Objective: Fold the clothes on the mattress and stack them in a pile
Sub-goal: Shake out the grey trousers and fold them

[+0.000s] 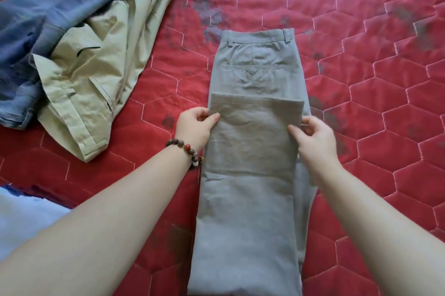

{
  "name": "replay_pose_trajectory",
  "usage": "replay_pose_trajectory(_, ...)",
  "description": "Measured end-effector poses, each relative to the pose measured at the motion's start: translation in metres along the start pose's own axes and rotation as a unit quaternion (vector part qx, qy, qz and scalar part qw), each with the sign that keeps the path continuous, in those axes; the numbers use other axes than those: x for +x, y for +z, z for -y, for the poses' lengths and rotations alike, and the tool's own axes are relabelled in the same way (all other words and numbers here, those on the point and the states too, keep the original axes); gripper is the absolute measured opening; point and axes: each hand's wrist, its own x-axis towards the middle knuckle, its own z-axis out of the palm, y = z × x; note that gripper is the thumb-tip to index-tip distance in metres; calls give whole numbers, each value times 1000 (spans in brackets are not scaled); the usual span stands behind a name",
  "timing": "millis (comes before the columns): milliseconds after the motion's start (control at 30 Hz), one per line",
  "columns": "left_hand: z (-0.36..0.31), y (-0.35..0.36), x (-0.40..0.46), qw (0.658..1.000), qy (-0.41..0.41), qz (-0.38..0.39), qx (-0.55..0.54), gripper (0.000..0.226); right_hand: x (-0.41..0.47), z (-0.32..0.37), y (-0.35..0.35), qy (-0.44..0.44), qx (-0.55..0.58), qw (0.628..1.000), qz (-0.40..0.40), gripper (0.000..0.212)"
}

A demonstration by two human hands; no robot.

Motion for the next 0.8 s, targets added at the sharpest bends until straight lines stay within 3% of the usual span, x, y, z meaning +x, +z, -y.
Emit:
replay_pose_trajectory(133,-64,0,66,997,63,-44,-28,6,74,58,3,-70,30,996,-40,7)
replay_pose_trajectory(267,-62,10,104,992,-46,30,111,31,119,50,17,67,-120,990,30,40)
replay_pose_trajectory(333,-47,15,110,982,-54,55,174,28,123,37,26,93,-189,976,59,39)
replay_pose_trajectory(500,-33,22,127,995,-81,-15,60,27,137,26,34,67,-153,986,-10,20)
replay_pose_trajectory(667,-54,25,149,998,12,-67,2,9,157,37,31,-31,-82,994,-71,11)
replay_pose_trajectory(800,-49,30,161,994,-59,-49,81,22,181,39,36,44,-135,989,-28,18)
